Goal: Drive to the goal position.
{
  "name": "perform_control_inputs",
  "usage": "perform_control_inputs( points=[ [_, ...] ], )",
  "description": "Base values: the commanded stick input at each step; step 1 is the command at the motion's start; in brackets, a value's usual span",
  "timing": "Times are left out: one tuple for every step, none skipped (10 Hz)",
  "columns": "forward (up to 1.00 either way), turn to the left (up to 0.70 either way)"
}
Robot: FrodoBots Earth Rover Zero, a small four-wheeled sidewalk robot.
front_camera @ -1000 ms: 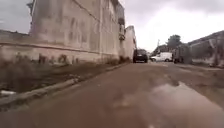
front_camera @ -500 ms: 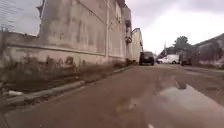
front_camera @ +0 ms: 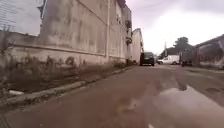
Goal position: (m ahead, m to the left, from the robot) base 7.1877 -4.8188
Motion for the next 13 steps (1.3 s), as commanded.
perform_control_inputs(
  points=[
    [0.85,0.0],
    [0.85,-0.03],
    [0.85,-0.21],
    [0.85,-0.3],
    [0.85,-0.34],
    [0.85,-0.34],
    [0.85,-0.34],
    [0.85,-0.34],
    [0.85,-0.34],
    [0.85,-0.34],
    [0.85,-0.34],
    [0.85,-0.34],
    [0.85,-0.34]
  ],
)
